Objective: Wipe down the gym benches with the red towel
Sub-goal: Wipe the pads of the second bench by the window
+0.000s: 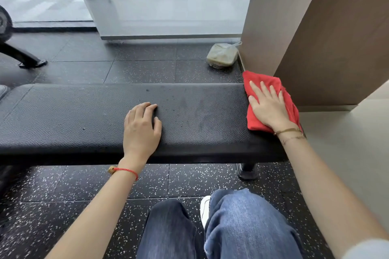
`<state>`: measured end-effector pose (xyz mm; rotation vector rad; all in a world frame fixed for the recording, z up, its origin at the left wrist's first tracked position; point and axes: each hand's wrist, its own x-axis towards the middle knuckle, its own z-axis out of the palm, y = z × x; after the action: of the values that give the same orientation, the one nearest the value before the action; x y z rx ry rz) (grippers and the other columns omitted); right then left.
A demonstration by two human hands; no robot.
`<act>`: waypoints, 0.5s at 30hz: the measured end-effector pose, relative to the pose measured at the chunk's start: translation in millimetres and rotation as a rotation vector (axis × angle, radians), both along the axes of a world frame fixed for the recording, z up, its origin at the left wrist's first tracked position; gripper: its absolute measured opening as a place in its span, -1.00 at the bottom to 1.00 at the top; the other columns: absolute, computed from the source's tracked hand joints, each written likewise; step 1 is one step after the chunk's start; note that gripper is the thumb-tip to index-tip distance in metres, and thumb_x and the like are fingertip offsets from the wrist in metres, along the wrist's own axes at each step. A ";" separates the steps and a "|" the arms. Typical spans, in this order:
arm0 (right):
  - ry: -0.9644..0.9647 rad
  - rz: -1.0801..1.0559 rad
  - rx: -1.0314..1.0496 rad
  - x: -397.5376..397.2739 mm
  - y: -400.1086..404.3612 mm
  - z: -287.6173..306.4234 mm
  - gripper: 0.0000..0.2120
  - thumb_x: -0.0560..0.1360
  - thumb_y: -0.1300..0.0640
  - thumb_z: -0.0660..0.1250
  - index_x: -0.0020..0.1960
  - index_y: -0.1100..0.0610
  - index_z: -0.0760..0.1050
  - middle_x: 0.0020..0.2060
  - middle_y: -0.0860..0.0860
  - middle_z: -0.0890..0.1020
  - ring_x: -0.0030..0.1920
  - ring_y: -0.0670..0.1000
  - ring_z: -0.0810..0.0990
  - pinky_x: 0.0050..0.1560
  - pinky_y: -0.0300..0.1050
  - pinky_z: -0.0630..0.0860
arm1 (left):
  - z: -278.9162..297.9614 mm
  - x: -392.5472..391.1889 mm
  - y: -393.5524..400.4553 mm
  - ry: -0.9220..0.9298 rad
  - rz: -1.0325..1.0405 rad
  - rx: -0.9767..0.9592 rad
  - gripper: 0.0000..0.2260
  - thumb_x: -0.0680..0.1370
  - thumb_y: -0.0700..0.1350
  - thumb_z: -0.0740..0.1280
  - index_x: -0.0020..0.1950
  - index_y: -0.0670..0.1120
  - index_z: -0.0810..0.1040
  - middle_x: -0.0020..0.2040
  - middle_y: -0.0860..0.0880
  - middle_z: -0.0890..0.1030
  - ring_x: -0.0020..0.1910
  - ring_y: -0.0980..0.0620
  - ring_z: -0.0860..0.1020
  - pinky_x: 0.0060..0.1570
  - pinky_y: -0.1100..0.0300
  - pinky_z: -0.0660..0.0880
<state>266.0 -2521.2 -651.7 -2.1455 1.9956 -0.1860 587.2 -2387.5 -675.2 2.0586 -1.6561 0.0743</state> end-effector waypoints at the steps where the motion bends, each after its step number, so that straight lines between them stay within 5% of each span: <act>1: -0.003 0.031 -0.021 1.4 11.9 -1.9 -0.49 0.64 -0.09 -0.02 0.57 -0.19 -0.03 0.58 0.00 0.02 0.57 0.12 -0.04 0.55 0.10 -0.20 | -0.6 0.2 0.0 -0.002 0.000 -0.004 -0.66 0.58 -0.11 0.24 0.35 -0.13 0.48 0.34 -0.10 0.48 0.38 -0.12 0.38 0.43 -0.06 0.27; 6: 0.021 0.175 -0.101 -8.5 66.0 -12.6 -0.49 0.61 -0.14 -0.02 0.55 -0.25 -0.02 0.57 -0.06 0.06 0.57 0.06 0.00 0.54 0.02 -0.21 | -2.4 0.6 -0.5 -0.008 -0.001 -0.014 -0.66 0.57 -0.12 0.25 0.34 -0.13 0.48 0.33 -0.11 0.49 0.36 -0.13 0.39 0.42 -0.06 0.27; 15: 0.054 0.044 -0.007 19.7 -24.2 0.8 -0.49 0.64 -0.11 -0.04 0.57 -0.17 -0.02 0.58 0.02 0.03 0.57 0.18 -0.04 0.54 0.15 -0.20 | 0.0 0.9 0.4 0.005 -0.006 -0.009 -0.66 0.58 -0.10 0.25 0.35 -0.13 0.48 0.34 -0.10 0.49 0.38 -0.11 0.37 0.43 -0.06 0.26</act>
<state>285.7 -2545.4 -650.9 -2.2194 1.9776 -0.1292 588.1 -2387.0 -675.3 2.0460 -1.6555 0.0740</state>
